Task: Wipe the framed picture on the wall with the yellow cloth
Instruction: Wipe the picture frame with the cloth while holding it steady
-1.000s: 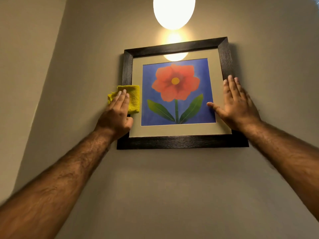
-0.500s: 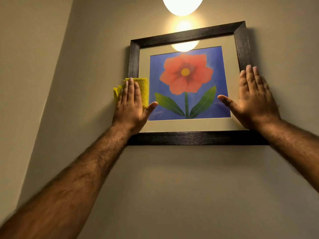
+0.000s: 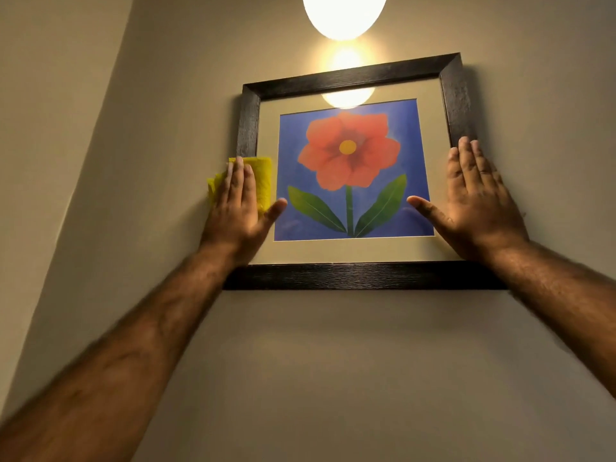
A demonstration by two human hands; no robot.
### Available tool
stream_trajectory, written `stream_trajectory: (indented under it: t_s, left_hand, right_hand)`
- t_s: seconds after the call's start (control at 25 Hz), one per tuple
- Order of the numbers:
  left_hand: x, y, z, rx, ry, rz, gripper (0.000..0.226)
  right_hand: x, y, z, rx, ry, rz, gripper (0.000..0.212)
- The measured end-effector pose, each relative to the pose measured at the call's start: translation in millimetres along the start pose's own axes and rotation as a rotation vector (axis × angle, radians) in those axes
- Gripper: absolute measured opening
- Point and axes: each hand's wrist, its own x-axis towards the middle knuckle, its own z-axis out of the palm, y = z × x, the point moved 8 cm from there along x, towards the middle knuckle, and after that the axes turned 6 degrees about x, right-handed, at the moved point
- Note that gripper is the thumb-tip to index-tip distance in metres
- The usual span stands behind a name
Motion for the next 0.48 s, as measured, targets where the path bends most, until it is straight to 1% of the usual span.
stream_trajectory:
  t_s: [0.12,0.2,0.32,0.48]
  left_hand:
    - [58.8,-6.2,-10.3,-0.076,-0.043,-0.046,0.122]
    - [75.6,-5.3,-14.1,-0.073,-0.06,-0.054,0.123]
    - [62.1,-2.9,-12.3,0.0,-0.042,-0.022,0.116]
    - [6.4,-3.2,-3.3,0.041,-0.035,0.022,0.108]
  right_hand:
    - [0.1,1.5,0.9,-0.005,-0.002,0.004,0.116]
    - [0.3,2.3,1.4,-0.005,0.004,0.007,0.116]
    - [0.8,1.4,0.5,-0.009,0.001,0.013,0.114]
    - [0.6,-2.3,-1.8,0.0,-0.02,0.023,0.112]
